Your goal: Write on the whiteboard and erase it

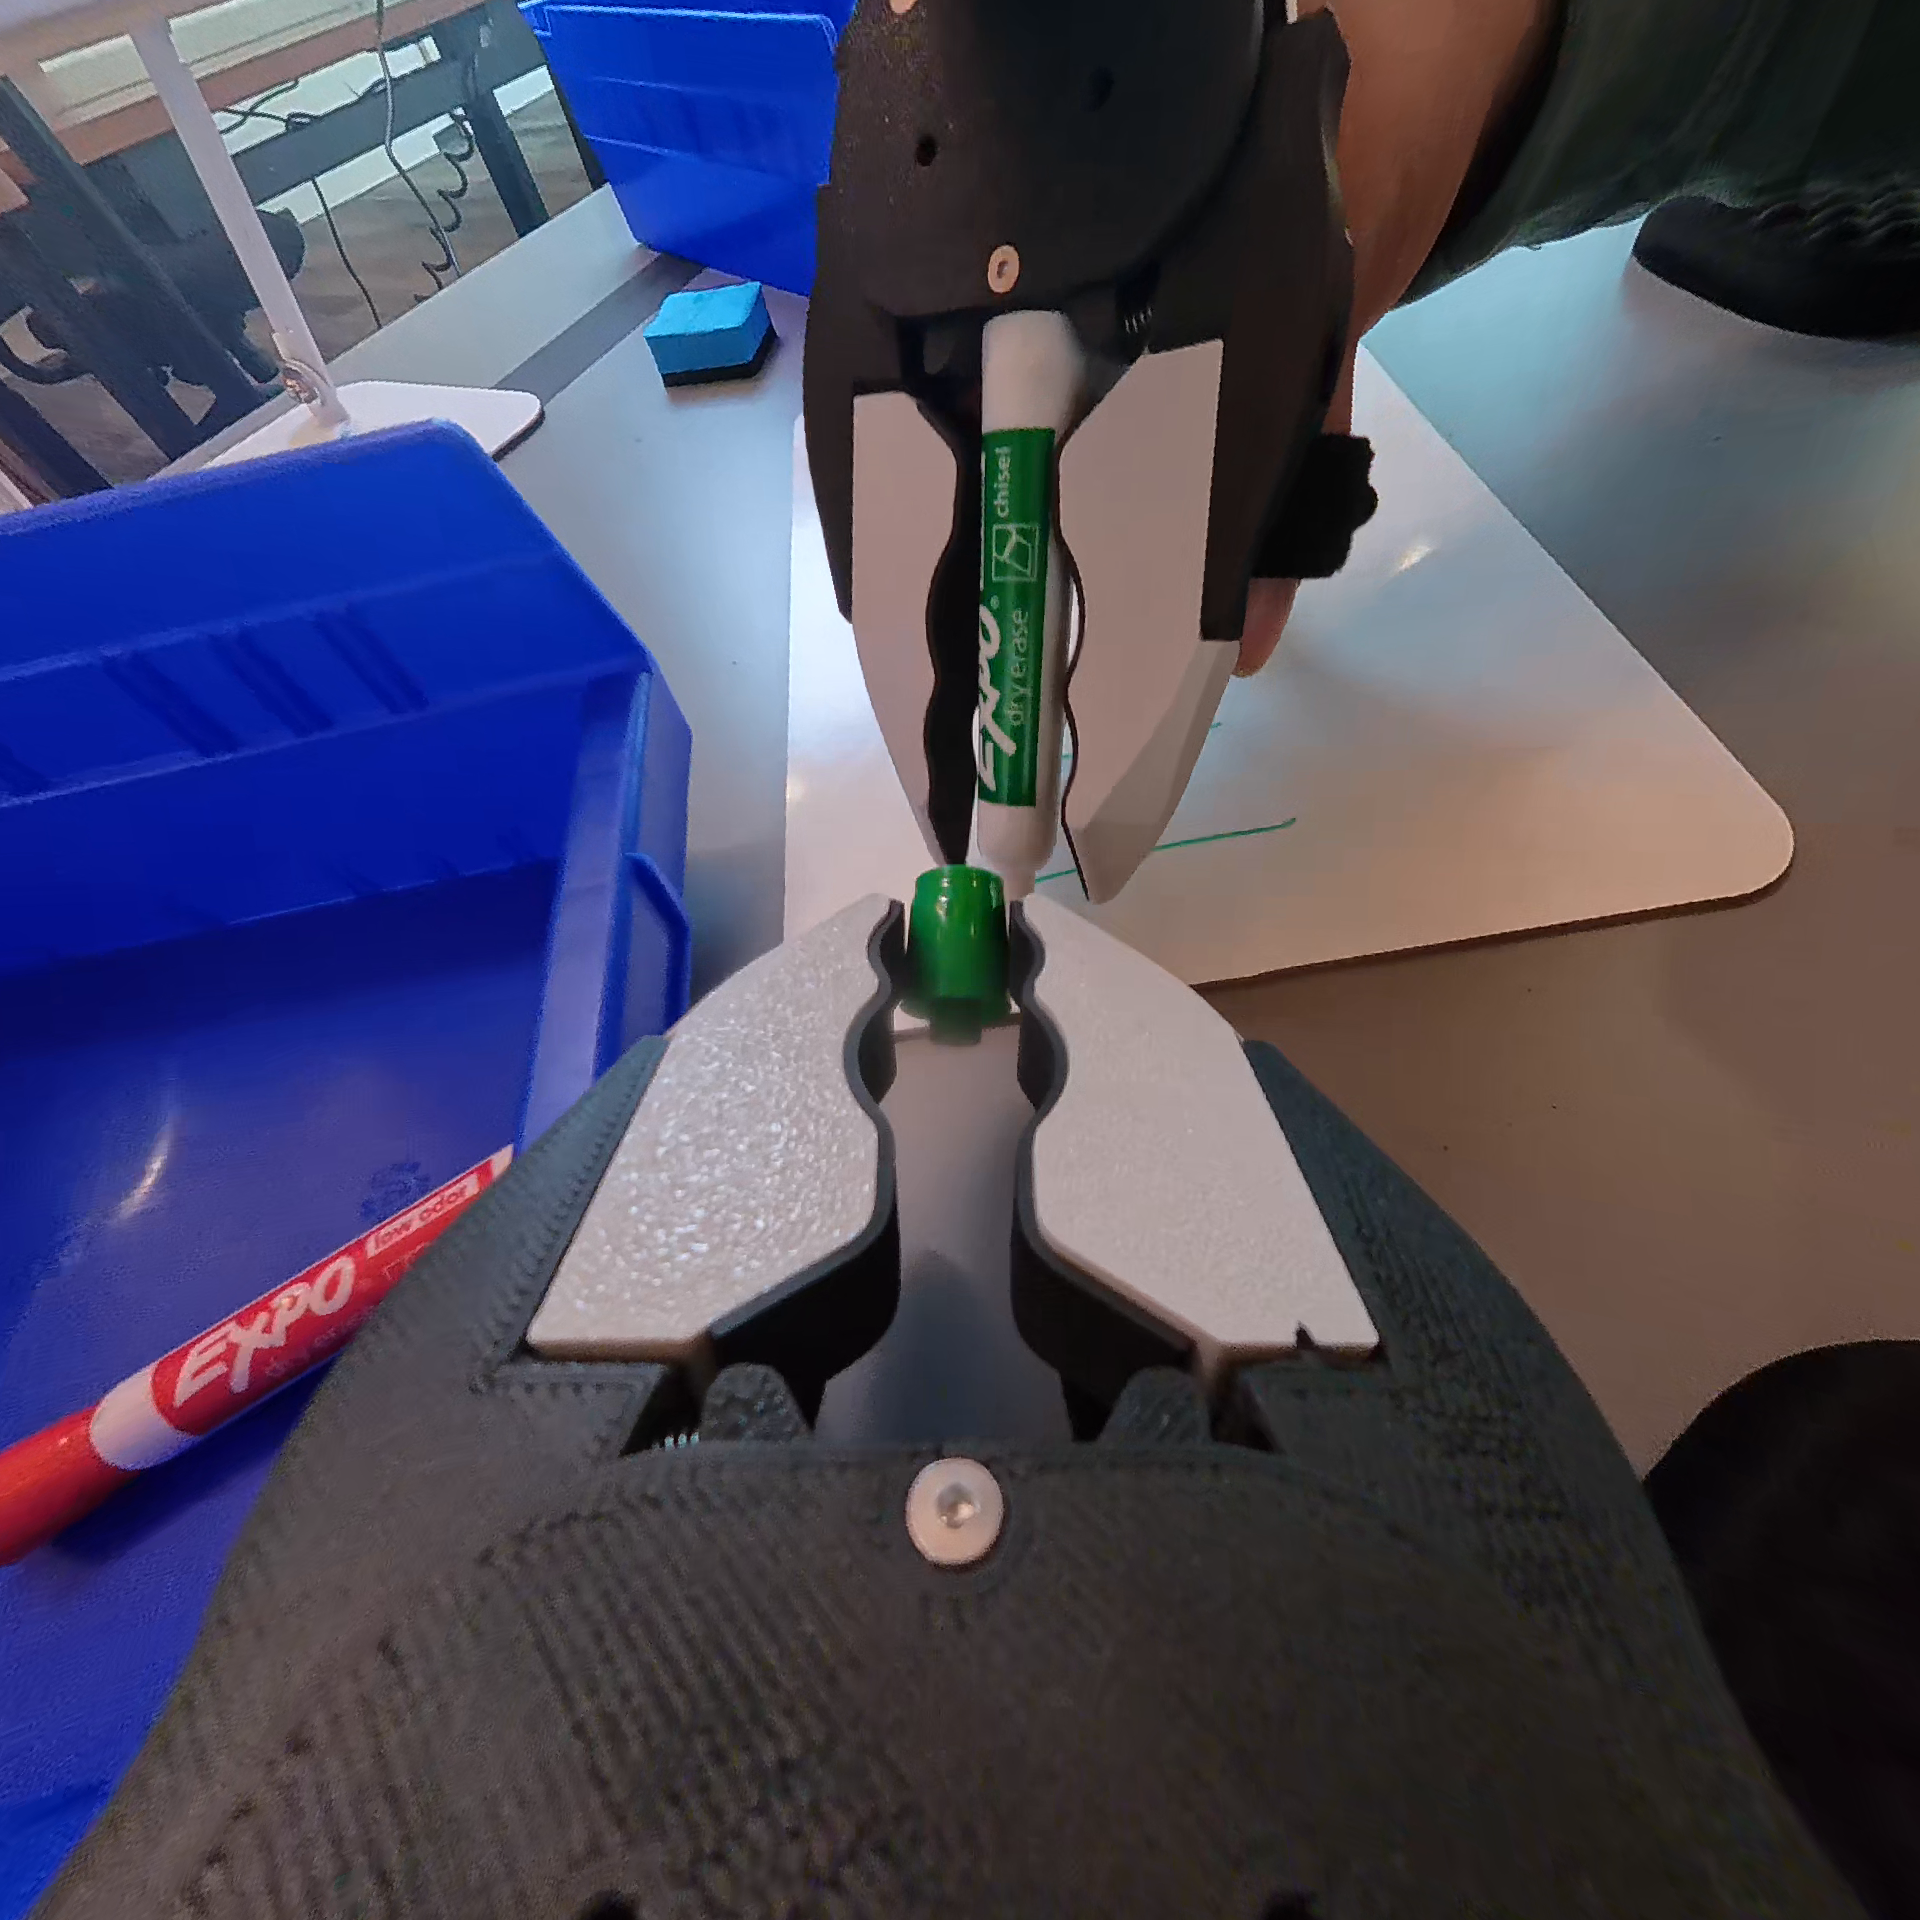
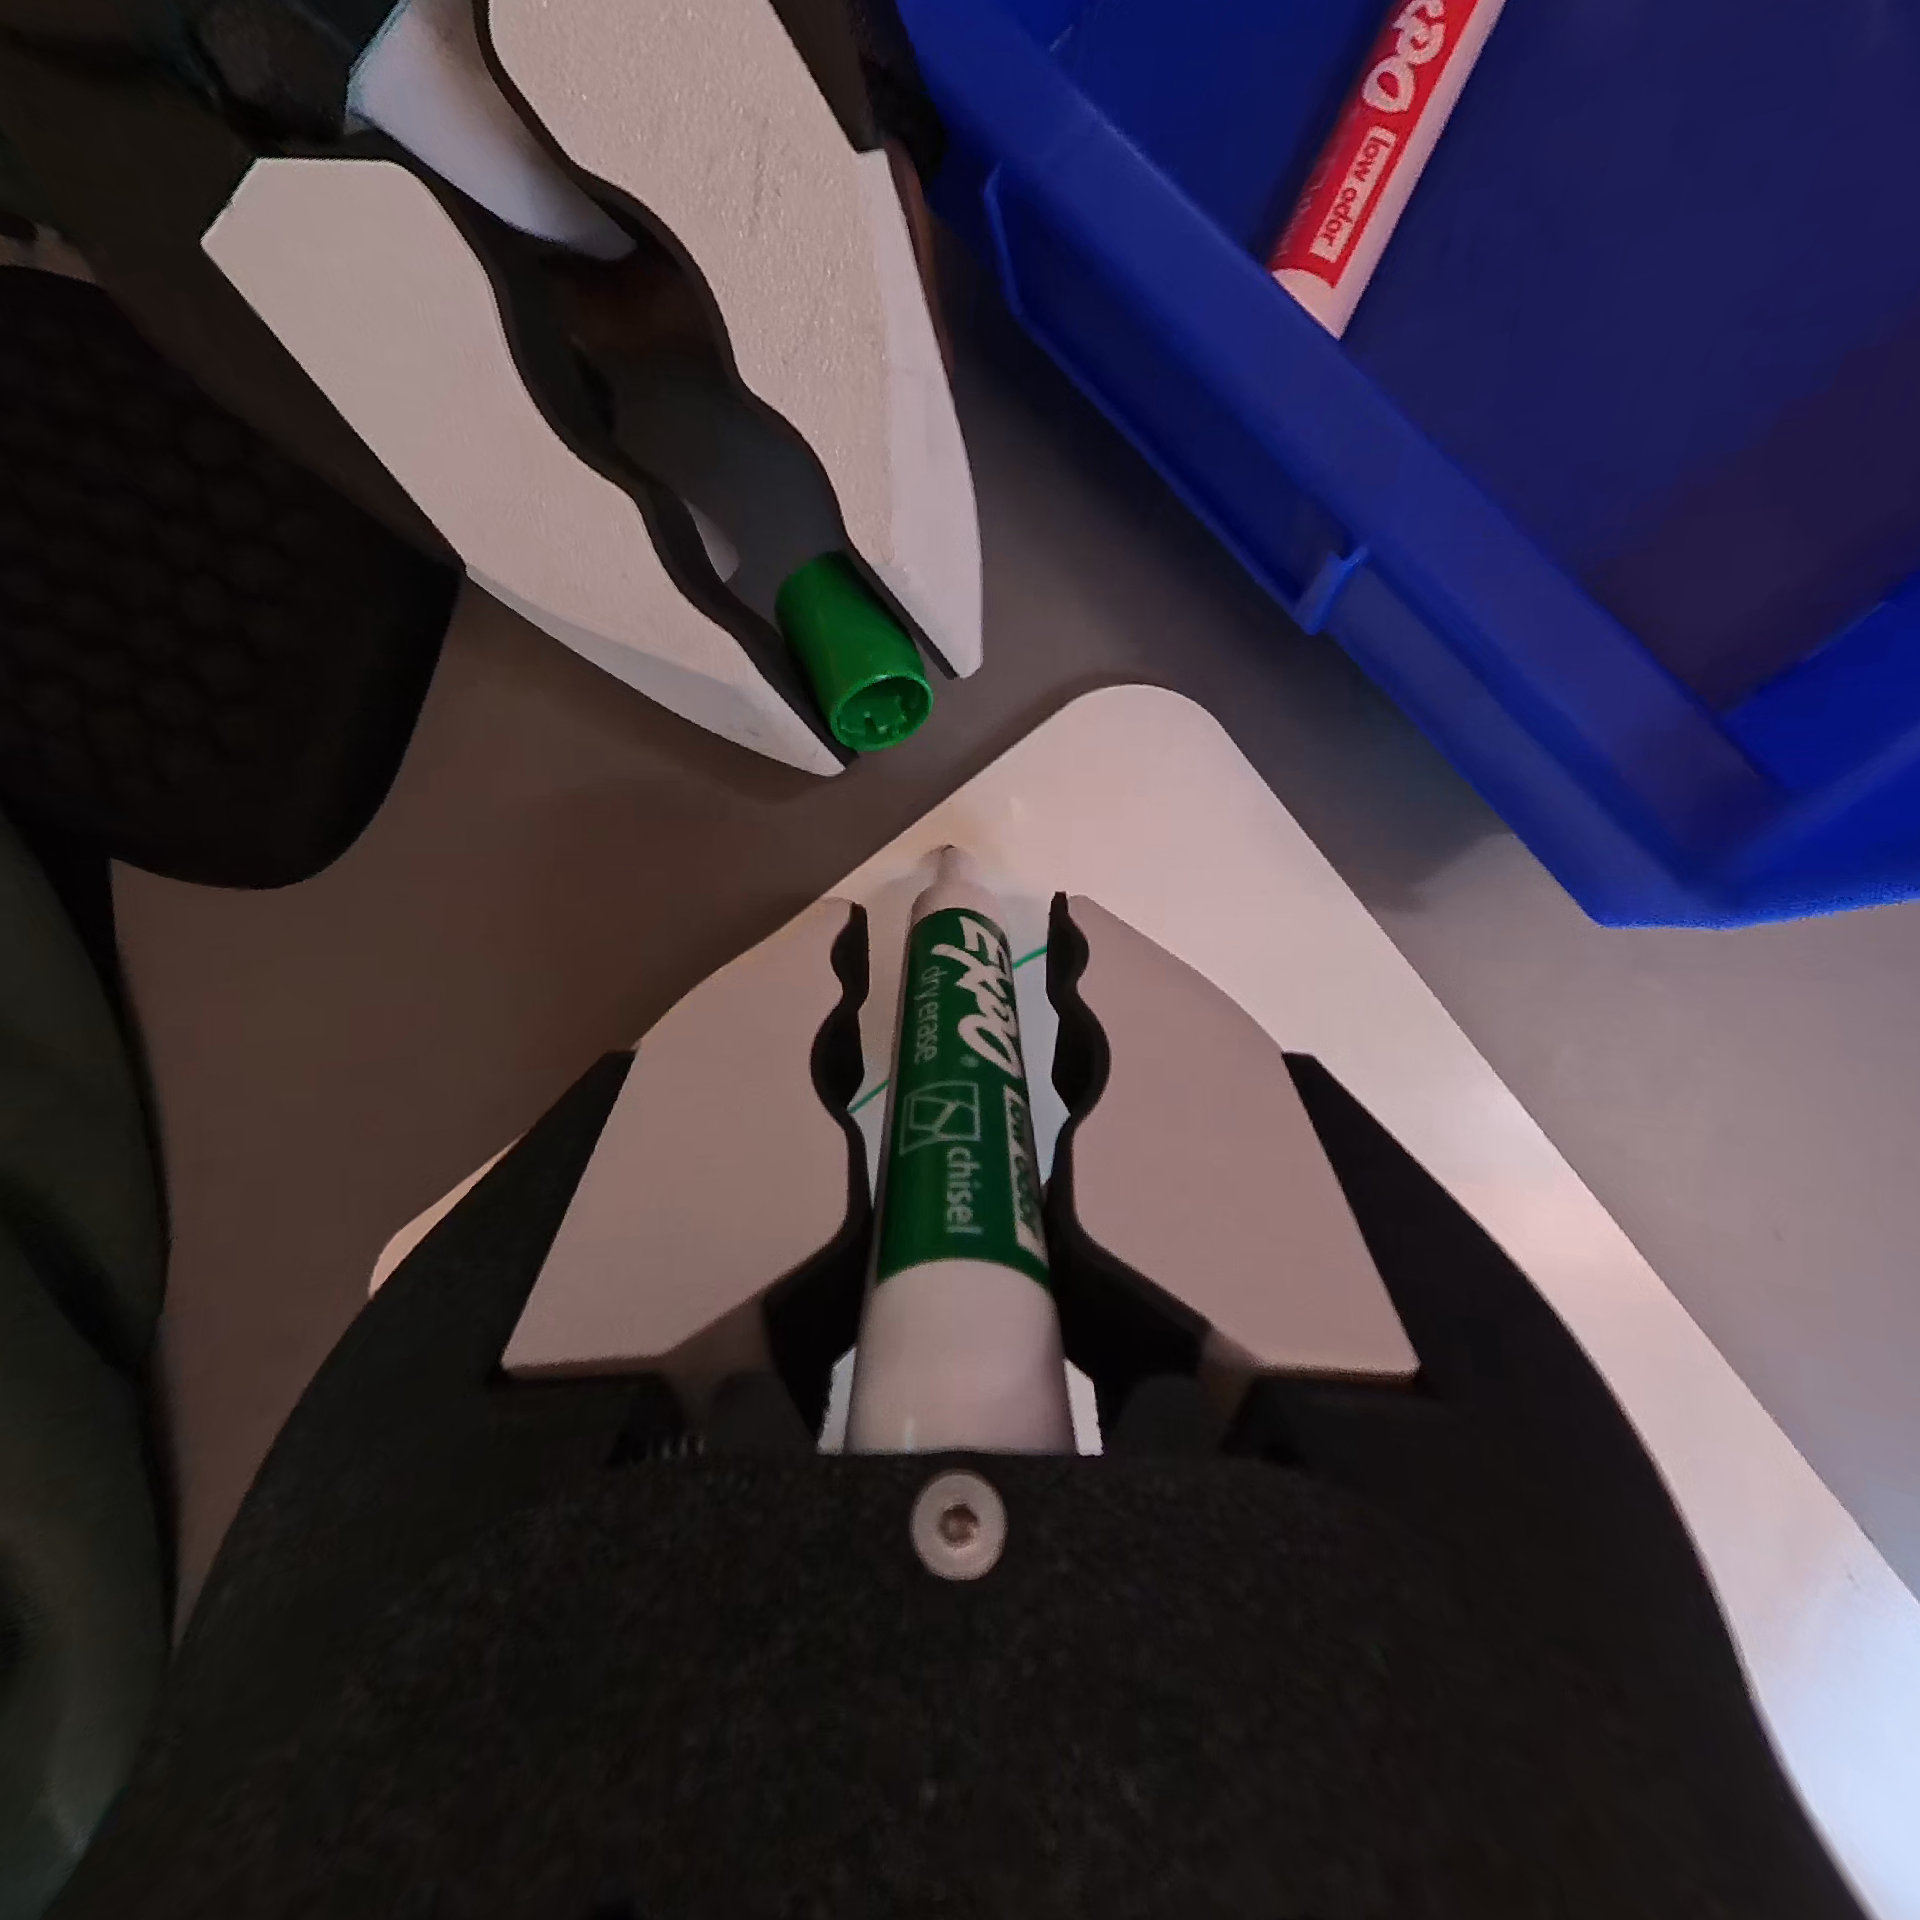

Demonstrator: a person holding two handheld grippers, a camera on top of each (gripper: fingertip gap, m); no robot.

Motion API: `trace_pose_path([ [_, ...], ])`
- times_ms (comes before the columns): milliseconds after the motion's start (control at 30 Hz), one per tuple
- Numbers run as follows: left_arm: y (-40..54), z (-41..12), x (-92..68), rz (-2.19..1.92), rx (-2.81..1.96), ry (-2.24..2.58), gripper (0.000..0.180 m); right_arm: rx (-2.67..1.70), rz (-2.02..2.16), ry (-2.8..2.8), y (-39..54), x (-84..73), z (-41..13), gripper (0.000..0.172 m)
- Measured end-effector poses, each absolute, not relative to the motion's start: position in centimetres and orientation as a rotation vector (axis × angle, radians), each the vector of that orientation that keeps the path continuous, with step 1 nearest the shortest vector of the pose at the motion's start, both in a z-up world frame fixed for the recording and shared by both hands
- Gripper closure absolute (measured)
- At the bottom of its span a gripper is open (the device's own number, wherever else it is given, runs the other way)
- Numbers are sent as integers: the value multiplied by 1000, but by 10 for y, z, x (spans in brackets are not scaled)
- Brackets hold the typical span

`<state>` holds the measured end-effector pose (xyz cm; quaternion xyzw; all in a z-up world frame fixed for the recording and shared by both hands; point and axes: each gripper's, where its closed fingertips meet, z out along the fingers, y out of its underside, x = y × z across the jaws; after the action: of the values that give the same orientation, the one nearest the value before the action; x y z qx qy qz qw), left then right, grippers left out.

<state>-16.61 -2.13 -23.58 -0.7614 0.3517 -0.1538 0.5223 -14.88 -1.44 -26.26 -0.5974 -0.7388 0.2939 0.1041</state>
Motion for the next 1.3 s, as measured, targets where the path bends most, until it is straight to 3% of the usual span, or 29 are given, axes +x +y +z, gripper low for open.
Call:
trace_pose_path([
  [467, -20, -234, -168, -362, -1816, 834, 161, -1767, 910, -2288, -46, -109, -263, 136],
  [1300, -21, -234, -166, -359, -1814, 844, 161, -1798, 878, -2109, 2, -101, -244, 138],
])
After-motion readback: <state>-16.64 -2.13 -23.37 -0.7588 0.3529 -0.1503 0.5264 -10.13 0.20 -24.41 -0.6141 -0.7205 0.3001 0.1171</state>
